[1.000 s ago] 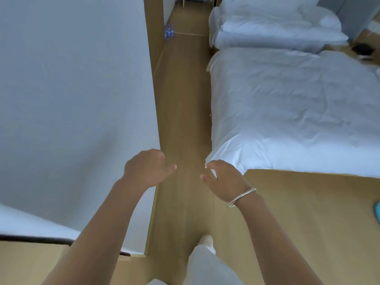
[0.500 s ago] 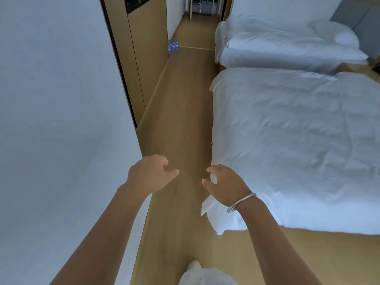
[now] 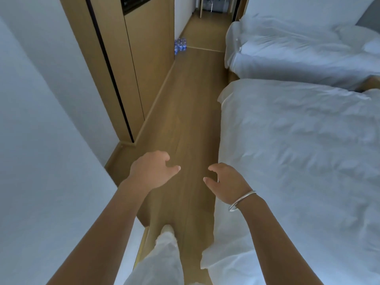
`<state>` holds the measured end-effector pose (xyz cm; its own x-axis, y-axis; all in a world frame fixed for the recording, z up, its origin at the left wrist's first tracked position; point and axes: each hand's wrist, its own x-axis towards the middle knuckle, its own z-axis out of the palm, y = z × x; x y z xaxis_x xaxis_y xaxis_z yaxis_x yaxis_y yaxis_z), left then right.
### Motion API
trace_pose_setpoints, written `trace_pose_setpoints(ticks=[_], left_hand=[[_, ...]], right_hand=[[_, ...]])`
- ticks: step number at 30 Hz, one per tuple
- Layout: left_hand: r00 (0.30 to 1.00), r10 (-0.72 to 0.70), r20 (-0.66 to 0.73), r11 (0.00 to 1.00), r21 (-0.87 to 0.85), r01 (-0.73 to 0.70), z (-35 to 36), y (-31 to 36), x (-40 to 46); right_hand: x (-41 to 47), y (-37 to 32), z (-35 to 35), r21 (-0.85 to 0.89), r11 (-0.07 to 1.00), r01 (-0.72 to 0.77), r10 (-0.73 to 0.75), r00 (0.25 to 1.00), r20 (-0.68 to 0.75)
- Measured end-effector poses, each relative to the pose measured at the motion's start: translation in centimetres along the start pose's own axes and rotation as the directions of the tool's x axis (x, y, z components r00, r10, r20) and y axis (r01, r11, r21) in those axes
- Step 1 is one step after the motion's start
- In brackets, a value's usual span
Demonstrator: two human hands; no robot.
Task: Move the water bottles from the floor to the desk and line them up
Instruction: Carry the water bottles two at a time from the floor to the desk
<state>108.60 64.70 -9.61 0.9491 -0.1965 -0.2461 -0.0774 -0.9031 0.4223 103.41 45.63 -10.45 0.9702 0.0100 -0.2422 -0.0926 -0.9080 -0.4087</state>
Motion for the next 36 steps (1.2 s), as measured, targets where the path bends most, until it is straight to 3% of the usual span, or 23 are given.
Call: trace_pose_setpoints(ticks=[9, 18, 36], left_hand=[[0.999, 0.040, -0.011, 0.999, 0.015, -0.040, -7.0, 2.4, 19.6], [0.999, 0.021, 0.048, 0.999, 0.023, -0.023, -9.2, 4.1, 35.6], [0.994, -0.109, 0.033, 0.992, -0.055, 0.111, -12.9, 16.2, 70.8]], right_hand=[[19.1, -0.6, -6.6, 0.029, 0.998, -0.057, 0.058, 0.998, -0.033], [34.7, 3.3, -10.5, 0.087, 0.990, -0.108, 0.110, 0.994, -0.014], [69.0, 15.1, -25.4, 0.048, 0.999, -0.006, 0.003, 0.998, 0.057]])
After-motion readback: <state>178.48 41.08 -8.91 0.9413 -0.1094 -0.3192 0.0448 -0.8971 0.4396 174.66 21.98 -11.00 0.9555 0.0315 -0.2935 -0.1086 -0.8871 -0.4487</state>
